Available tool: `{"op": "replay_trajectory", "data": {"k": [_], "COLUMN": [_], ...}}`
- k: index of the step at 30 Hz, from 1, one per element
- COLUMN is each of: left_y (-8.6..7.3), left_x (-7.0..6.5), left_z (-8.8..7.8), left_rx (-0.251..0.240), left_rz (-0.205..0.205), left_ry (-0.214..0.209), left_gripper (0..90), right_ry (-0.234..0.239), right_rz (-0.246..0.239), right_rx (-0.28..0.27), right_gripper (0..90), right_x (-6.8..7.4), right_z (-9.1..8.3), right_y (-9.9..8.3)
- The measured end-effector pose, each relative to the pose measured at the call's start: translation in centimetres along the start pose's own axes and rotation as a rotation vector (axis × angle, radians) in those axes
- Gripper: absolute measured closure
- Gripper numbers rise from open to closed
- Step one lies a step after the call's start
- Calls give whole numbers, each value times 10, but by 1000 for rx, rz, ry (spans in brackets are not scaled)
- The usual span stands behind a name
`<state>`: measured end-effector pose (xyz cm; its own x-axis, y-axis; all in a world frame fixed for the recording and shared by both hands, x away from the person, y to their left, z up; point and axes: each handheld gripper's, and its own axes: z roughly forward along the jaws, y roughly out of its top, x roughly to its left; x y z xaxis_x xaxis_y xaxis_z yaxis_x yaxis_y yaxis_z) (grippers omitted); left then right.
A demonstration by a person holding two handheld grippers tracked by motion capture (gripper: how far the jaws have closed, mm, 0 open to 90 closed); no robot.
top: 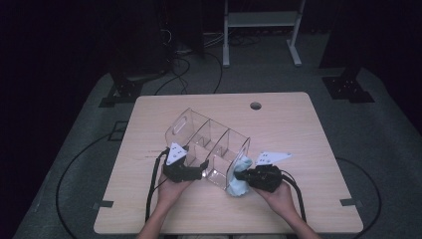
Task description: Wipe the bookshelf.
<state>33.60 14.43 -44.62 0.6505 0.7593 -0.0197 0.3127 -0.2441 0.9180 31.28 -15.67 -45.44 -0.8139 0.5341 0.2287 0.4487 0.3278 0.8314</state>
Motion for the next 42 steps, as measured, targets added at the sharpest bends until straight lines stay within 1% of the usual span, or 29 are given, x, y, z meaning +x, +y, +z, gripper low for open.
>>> {"op": "replay_trajectory", "data": {"k": [2,3,6,8,10,11,13,15,16,17,18,20,22,24,25,26,28,29,31,33,34,36,38,41,42], "left_y": [0,0,0,0,0,0,0,0,0,0,0,0,0,0,0,0,0,0,0,0,0,0,0,0,0], "left_x": [0,0,0,0,0,0,0,0,0,0,0,0,0,0,0,0,-1,-1,-1,-1,-1,-1,-1,-1,-1], "left_z": [0,0,0,0,0,0,0,0,0,0,0,0,0,0,0,0,1,1,1,2,2,2,1,1,1], "left_rx": [1,1,2,1,0,1,2,2,2,2,2,1,1,1,1,1,1,-1,-3,-5,-6,-4,-2,-2,-2], "left_rz": [2,3,5,4,4,3,3,3,2,1,1,1,2,4,4,3,-2,-2,-1,0,0,1,1,1,1], "left_ry": [0,0,-1,-3,-3,-2,0,2,2,3,3,4,3,1,1,1,1,0,-1,-1,-1,-4,-5,-6,-6], "left_gripper": [62,65,67,71,71,70,70,70,70,70,70,69,69,70,69,69,69,68,68,69,68,68,68,68,68], "right_ry": [16,12,-7,-18,-37,-54,-84,-96,-99,-101,-100,-91,-61,-61,-61,-82,-100,-110,-133,-141,-140,-131,-130,-143,-152], "right_rz": [12,-2,-38,-38,-33,-40,-36,4,23,31,35,27,0,-34,-34,-13,10,21,37,64,81,100,116,98,84], "right_rx": [52,70,72,52,40,40,51,65,69,74,77,85,113,129,129,121,104,88,69,46,44,58,56,16,-8], "right_gripper": [827,827,828,828,828,828,828,828,828,827,826,826,826,826,826,825,825,825,825,825,825,824,824,824,824], "right_x": [1,4,7,4,-2,-6,-15,-28,-33,-35,-36,-31,-22,-20,-20,-30,-41,-45,-52,-59,-62,-67,-69,-67,-65], "right_z": [11,15,12,7,5,6,10,15,17,19,19,20,23,24,24,20,16,14,10,8,9,13,13,4,-2], "right_y": [-10,-13,-7,-2,-1,-2,-6,-11,-13,-15,-16,-17,-19,-17,-17,-12,-7,-5,-1,-1,-4,-9,-11,-1,6]}}
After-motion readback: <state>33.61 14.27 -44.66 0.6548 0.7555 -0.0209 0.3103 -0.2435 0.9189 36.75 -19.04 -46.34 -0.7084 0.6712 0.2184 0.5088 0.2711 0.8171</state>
